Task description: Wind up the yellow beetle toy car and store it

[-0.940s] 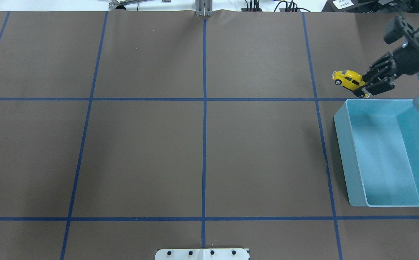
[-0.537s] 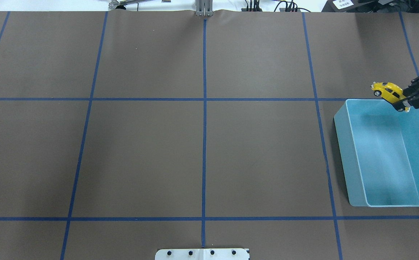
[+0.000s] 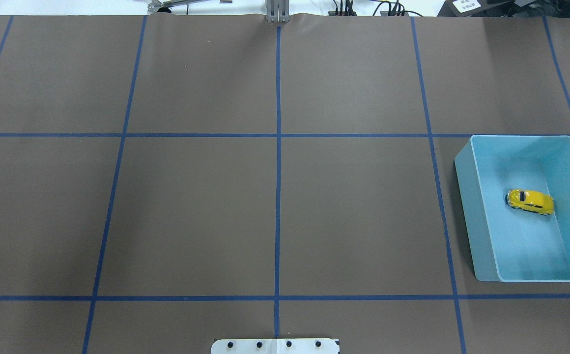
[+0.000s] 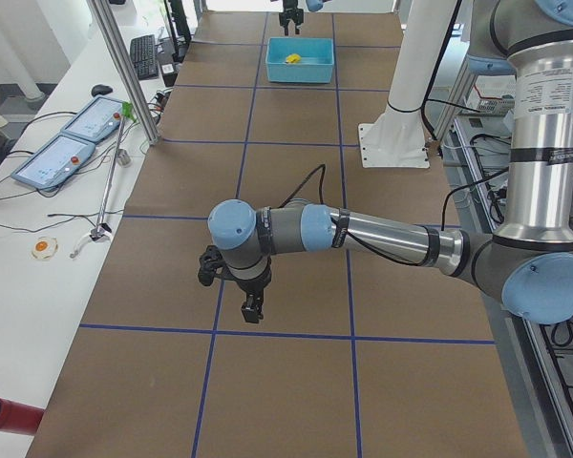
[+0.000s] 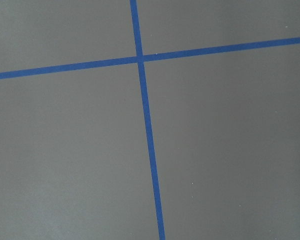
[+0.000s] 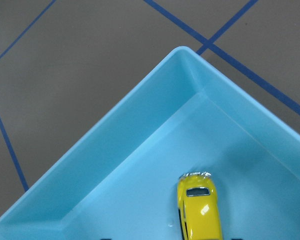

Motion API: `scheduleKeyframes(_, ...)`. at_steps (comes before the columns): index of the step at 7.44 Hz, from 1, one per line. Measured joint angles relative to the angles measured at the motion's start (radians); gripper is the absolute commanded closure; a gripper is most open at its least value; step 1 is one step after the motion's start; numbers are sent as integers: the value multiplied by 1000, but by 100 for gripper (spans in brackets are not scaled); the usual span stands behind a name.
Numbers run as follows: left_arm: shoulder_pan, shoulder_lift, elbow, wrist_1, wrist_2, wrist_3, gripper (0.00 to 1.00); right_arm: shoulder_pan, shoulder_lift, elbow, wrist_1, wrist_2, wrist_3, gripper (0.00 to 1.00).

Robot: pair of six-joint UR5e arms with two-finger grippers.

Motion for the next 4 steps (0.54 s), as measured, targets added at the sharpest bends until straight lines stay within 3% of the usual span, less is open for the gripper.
scheduleKeyframes(4, 1, 0, -2, -1, -2, 0, 0, 108, 16, -121, -7, -21, -23, 0)
